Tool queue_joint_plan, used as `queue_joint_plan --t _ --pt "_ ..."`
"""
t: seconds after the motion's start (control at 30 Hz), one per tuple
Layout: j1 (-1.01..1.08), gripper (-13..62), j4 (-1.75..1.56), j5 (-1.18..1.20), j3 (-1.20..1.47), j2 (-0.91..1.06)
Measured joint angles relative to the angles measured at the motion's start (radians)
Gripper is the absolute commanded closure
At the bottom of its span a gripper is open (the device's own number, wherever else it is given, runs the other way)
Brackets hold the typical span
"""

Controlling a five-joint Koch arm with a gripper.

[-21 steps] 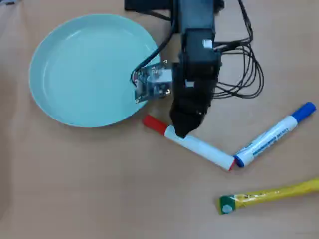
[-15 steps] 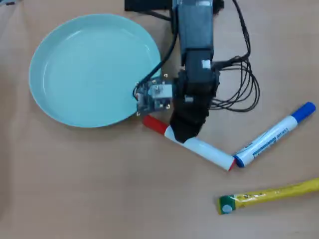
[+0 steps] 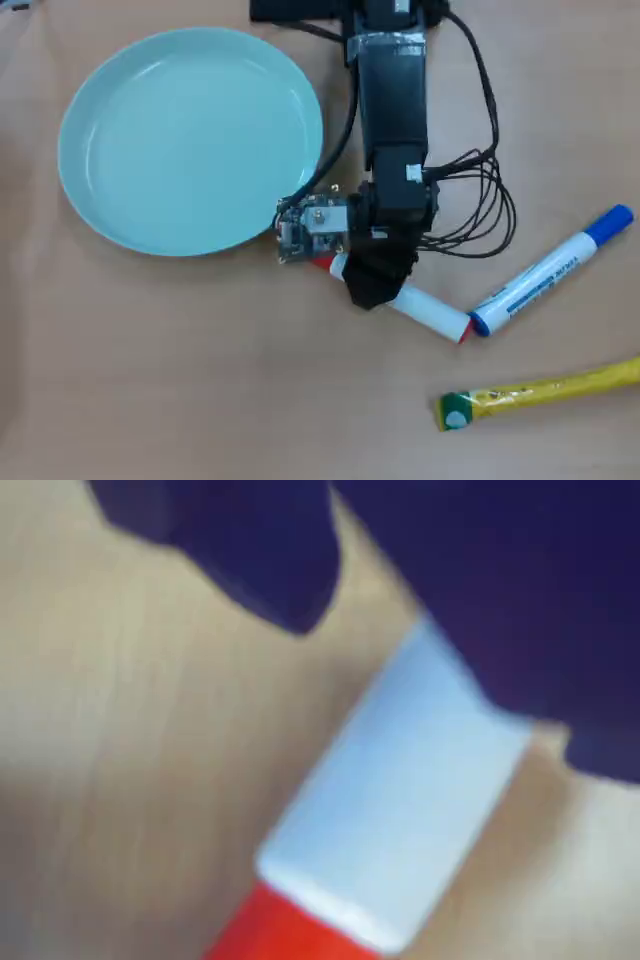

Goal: Pick up the red pen.

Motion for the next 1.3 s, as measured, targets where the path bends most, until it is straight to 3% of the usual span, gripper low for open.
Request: queue_joint_plan --t 0.17,0.53,1.3 --pt "0.003 24.7 0.006 0.003 -0.011 -0.049" --pt "0.008 58.1 -0.005 0.006 -0.067 -0.097" --pt "-0.009 57.4 -0.005 0.063 -0.067 -0.067"
